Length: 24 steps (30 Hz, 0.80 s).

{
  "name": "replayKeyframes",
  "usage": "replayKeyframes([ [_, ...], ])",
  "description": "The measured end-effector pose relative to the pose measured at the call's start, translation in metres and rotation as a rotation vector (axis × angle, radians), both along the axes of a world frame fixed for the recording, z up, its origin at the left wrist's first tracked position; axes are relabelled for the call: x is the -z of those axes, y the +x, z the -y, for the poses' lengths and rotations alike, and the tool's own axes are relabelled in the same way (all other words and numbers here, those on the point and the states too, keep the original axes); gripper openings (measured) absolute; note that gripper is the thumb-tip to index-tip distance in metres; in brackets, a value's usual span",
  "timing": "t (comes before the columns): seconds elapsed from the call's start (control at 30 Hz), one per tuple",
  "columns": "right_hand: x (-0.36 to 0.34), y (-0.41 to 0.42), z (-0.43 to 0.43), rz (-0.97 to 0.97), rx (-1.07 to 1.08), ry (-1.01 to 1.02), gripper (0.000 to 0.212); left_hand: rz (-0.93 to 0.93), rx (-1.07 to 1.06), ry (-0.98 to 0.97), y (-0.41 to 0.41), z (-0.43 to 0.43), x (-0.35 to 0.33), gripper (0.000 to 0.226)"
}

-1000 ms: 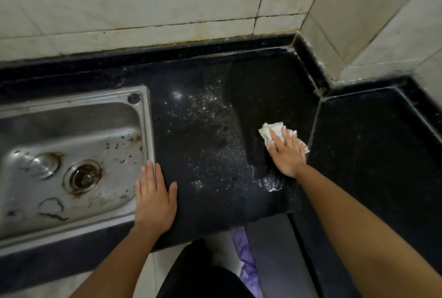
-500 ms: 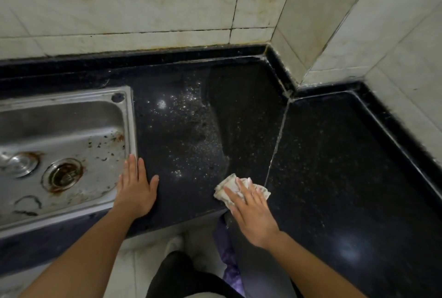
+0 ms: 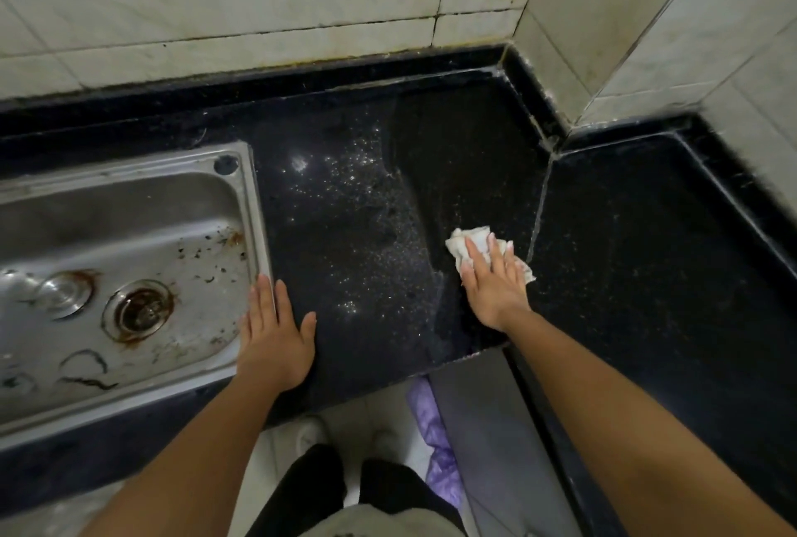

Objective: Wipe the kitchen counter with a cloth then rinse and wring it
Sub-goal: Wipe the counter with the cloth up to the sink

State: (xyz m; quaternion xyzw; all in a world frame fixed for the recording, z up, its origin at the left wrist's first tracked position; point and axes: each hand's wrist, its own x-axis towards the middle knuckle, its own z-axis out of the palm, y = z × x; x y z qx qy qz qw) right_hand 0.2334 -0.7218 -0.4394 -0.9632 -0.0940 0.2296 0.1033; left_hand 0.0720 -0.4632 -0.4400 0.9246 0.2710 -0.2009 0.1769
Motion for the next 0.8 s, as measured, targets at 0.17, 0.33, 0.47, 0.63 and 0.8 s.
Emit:
replayKeyframes([
  [0.17,-0.003,0.024,-0.025,-0.032,0.089,0.010,0.052,-0.004,0.006,-0.003,0.001,-0.002,0.001,0.068],
  [0.33,0.009,-0.050,-0.034,0.041,-0.148,0.086,0.051,-0.031,0.007,-0.040,0.004,-0.003,0.000,0.069],
  [0.47,0.015,-0.123,-0.024,0.072,-0.355,0.015,0.051,-0.034,0.014,-0.042,0.004,-0.005,0.000,0.069],
  [0.63,0.001,-0.120,-0.002,0.085,-0.433,0.036,0.060,-0.017,0.007,-0.048,0.003,-0.005,0.002,0.070],
  [0.8,0.001,-0.086,0.020,0.114,-0.006,-0.059,0.064,-0.011,0.023,-0.063,0.003,-0.007,0.003,0.071],
])
